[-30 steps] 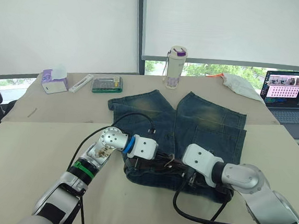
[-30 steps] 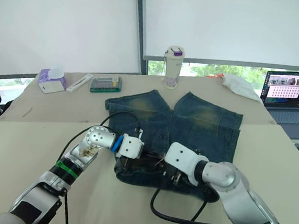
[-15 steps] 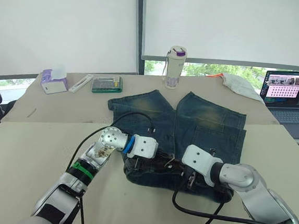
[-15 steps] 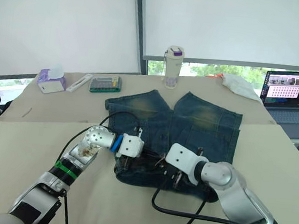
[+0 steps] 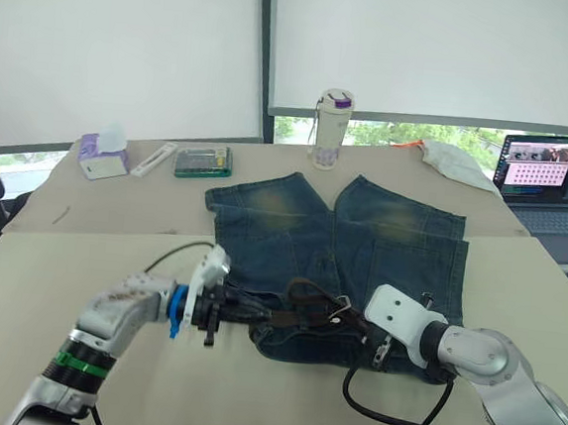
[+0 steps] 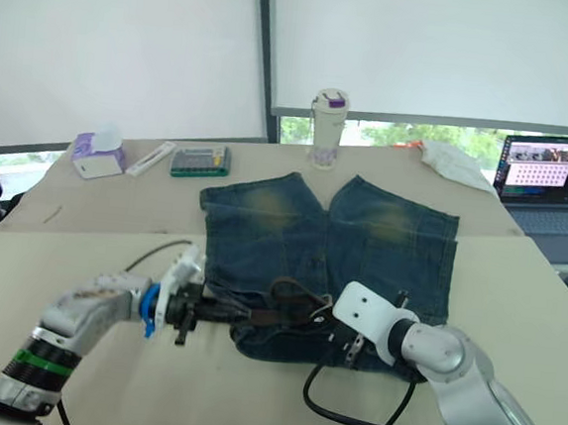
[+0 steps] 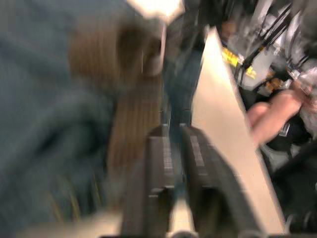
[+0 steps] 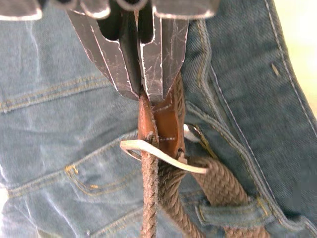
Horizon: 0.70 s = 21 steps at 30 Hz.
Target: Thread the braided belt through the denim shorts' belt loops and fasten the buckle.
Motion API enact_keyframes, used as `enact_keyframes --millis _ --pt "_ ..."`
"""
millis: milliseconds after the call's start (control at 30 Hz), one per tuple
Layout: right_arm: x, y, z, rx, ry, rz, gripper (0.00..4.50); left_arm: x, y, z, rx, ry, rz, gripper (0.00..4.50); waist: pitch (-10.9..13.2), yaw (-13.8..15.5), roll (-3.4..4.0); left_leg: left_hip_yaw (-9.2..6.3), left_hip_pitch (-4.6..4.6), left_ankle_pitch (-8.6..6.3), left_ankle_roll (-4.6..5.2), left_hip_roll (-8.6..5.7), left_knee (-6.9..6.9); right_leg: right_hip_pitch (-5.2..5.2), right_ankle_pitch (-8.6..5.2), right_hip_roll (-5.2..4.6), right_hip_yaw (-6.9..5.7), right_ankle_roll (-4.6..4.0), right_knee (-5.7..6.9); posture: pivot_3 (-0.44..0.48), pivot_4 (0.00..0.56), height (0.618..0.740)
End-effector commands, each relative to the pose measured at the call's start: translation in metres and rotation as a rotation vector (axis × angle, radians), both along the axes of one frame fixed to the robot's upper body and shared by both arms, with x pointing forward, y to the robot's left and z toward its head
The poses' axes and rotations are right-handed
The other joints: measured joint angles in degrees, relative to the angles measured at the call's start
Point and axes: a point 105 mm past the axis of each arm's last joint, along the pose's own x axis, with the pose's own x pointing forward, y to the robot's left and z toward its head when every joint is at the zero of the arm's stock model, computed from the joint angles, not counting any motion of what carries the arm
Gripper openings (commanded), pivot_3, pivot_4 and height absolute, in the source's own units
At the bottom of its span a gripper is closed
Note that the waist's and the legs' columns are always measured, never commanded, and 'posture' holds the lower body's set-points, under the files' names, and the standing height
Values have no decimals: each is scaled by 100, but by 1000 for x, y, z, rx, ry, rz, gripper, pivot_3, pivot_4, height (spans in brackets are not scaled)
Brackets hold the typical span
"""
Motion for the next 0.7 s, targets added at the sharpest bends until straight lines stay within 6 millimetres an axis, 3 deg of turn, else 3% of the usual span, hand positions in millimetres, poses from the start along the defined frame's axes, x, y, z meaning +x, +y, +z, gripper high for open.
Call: enact_keyframes --millis 33,100,200,300,467,700 --pt "0 -4 15 -27 -70 -4 0 9 5 -24 147 -96 9 38 -3 26 3 1 0 0 1 0 0 1 0 -2 2 0 -2 0 150 740" --pt "-2 -14 16 -58 -74 -35 0 9 10 -41 224 -120 -6 38 -5 62 4 4 2 -1 2 1 0 2 0 -6 6 0 -2 0 150 740" --pt "-8 -63 20 -231 -99 -189 0 6 18 -58 292 -131 -20 38 -19 150 9 5 3 -6 10 0 1 13 0 -11 3 1 -8 0 150 740" --pt "-19 -105 25 -432 -97 -297 0 7 23 -61 303 -140 -20 38 -37 131 31 12 20 -11 20 1 5 51 -1 -9 1 2 -29 0 150 740" --pt "-35 -123 28 -501 -67 -353 0 7 34 -64 327 -163 -24 38 -42 53 36 10 64 -39 60 19 -3 109 -12 3 -3 17 -44 0 150 740" --pt "-45 -142 11 -524 -31 -423 0 2 41 -56 322 -196 -8 38 -41 43 36 11 92 -38 43 13 -1 136 -20 -4 1 30 -59 0 150 740"
